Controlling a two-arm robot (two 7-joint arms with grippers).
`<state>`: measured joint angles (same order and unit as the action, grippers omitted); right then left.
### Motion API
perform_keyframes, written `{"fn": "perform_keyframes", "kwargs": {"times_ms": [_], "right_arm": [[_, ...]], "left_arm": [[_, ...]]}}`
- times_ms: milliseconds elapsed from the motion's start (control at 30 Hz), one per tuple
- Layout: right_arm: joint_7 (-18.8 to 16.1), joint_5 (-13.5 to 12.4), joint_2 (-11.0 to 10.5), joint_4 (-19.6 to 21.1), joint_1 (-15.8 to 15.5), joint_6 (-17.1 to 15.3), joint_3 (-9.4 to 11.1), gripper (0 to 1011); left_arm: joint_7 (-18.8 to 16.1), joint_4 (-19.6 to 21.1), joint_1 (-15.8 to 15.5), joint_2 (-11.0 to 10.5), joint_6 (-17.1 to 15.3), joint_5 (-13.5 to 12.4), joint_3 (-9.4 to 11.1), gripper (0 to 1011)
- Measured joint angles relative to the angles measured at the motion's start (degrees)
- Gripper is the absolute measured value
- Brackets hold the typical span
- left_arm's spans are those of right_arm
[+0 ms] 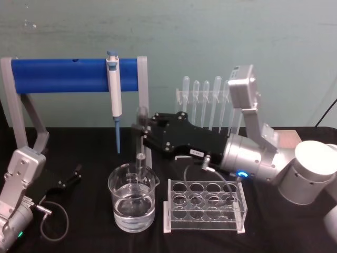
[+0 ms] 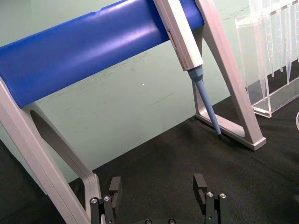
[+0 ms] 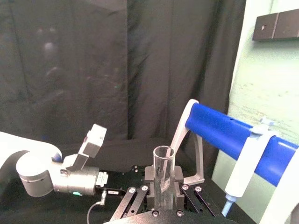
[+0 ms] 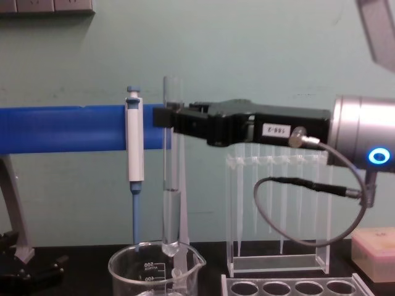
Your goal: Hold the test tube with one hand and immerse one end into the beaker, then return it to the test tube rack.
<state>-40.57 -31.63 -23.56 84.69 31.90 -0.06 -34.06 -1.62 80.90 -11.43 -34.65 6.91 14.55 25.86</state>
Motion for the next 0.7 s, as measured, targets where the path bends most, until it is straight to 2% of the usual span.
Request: {"fn": "perform_keyframes", "kwargs": {"times_ms": [367,433,533,700], "right_arm": [[2.2,-2.3,-4.6,7.0,-1.5,-2.5,1.6,225],[2.8,-2.8,-6.3,9.1,-2.6,-2.8,2.4,225],[3.3,-3.4,-7.8,10.8,-3.8,-2.8,3.2,225],[4.7,-4.3,-11.1,14.1,-7.5,-2.0,5.2,225]], "left_arm": [[0.0,0.0,0.0,0.0,0.0,0.0,0.0,1000],[0.0,0.0,0.0,0.0,0.0,0.0,0.0,1000],[0.0,0.0,0.0,0.0,0.0,0.0,0.0,1000],[0.0,0.0,0.0,0.0,0.0,0.0,0.0,1000]]}}
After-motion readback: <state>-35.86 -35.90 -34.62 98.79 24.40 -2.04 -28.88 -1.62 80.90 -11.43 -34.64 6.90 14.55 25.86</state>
